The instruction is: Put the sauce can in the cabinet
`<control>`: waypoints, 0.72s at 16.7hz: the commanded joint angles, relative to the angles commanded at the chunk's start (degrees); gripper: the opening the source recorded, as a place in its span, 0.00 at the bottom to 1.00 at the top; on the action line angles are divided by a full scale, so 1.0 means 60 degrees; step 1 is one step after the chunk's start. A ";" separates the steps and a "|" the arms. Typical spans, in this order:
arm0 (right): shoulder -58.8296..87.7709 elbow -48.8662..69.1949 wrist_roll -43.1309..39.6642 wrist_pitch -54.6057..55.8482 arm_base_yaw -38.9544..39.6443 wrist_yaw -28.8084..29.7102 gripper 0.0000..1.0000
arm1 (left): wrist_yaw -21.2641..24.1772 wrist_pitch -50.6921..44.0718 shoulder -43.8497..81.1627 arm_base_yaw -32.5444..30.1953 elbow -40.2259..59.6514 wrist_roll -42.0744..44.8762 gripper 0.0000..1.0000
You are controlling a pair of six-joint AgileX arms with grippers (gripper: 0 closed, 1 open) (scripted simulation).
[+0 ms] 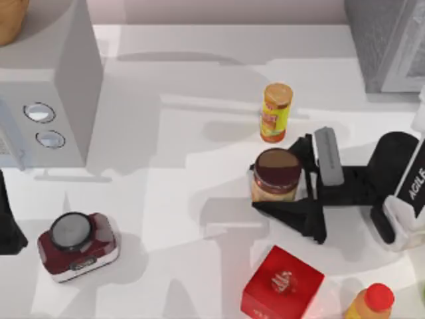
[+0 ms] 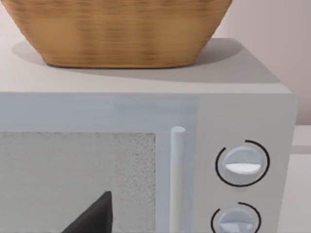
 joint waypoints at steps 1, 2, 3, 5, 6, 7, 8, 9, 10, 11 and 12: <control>0.0000 0.0000 0.0000 0.0000 0.0000 0.0000 0.40 | 0.0000 0.0000 0.0000 0.0000 0.0000 0.0000 1.00; 0.0000 0.0000 0.0000 0.0000 0.0000 0.0000 0.32 | 0.0000 0.0000 0.0000 0.0000 0.0000 0.0000 1.00; 0.0000 0.0000 0.0000 0.0000 0.0000 0.0000 0.25 | 0.0000 0.0000 0.0000 0.0000 0.0000 0.0000 1.00; 0.0000 0.0000 0.0000 0.0000 0.0000 0.0000 0.10 | 0.0000 0.0000 0.0000 0.0000 0.0000 0.0000 1.00; 0.0000 0.0000 0.0000 0.0000 0.0000 0.0000 0.02 | 0.0000 0.0000 0.0000 0.0000 0.0000 0.0000 1.00; 0.0000 0.0000 0.0000 0.0000 0.0000 0.0000 0.00 | 0.0000 0.0000 0.0000 0.0000 0.0000 0.0000 1.00; 0.0000 0.0000 0.0000 0.0000 0.0000 0.0000 0.00 | 0.0000 0.0000 0.0000 0.0000 0.0000 0.0000 1.00; 0.0000 0.0000 0.0000 0.0000 0.0000 0.0000 0.00 | 0.0000 0.0000 0.0000 0.0000 0.0000 0.0000 1.00; 0.0000 0.0000 0.0000 0.0000 0.0000 0.0000 0.00 | 0.0000 0.0000 0.0000 0.0000 0.0000 0.0000 1.00; 0.0000 0.0000 0.0000 0.0000 0.0000 0.0000 0.00 | 0.0000 0.0000 0.0000 0.0000 0.0000 0.0000 1.00; 0.0000 0.0000 0.0000 0.0000 0.0000 0.0000 0.00 | 0.0000 0.0000 0.0000 0.0000 0.0000 0.0000 1.00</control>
